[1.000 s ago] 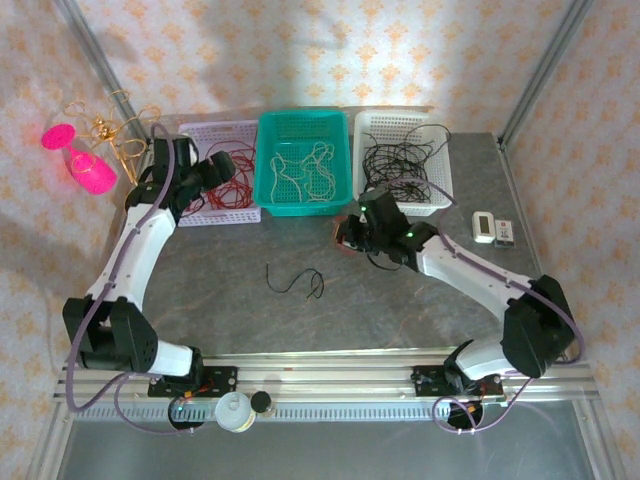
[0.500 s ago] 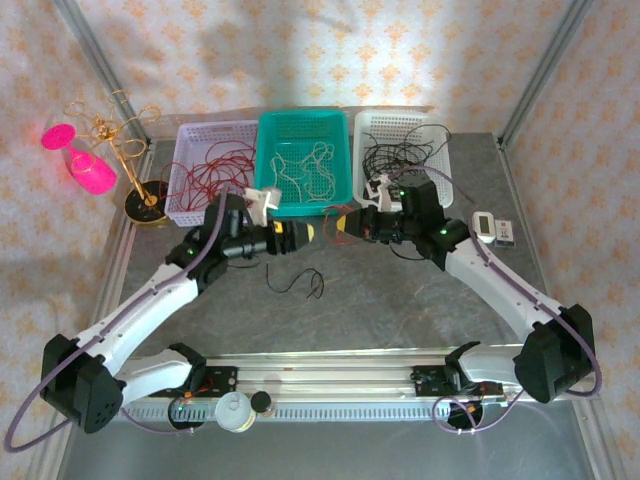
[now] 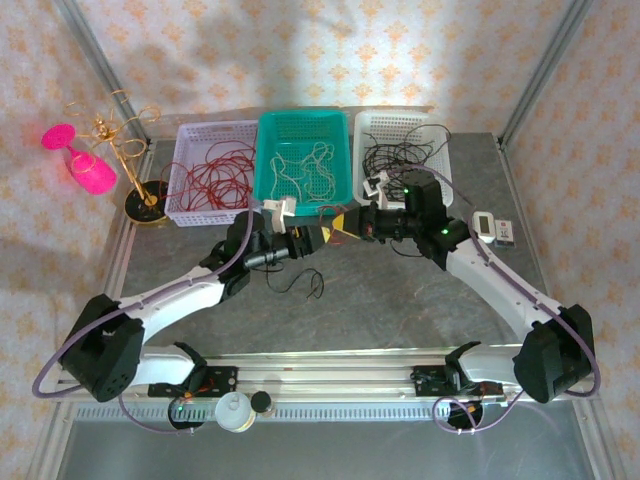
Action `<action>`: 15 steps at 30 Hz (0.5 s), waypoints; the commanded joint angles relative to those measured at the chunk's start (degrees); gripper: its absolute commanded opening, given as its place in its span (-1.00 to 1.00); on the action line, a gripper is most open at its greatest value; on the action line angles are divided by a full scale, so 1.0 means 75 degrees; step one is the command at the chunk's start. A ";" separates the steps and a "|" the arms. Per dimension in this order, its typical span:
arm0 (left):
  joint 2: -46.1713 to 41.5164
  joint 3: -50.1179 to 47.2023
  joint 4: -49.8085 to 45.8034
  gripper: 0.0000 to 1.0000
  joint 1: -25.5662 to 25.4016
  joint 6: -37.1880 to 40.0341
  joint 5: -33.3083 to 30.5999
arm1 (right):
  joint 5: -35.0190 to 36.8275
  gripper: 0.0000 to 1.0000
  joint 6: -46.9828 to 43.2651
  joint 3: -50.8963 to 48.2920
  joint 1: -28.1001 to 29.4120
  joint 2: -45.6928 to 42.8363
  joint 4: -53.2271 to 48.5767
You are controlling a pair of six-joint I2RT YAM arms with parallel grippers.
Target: Untangle the cables
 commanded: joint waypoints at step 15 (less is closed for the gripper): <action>-0.0937 0.1519 -0.3202 -1.00 -0.0006 0.1915 -0.3084 | 0.4743 -0.26 -0.2531 0.0233 -0.0061 -0.1202 -0.2847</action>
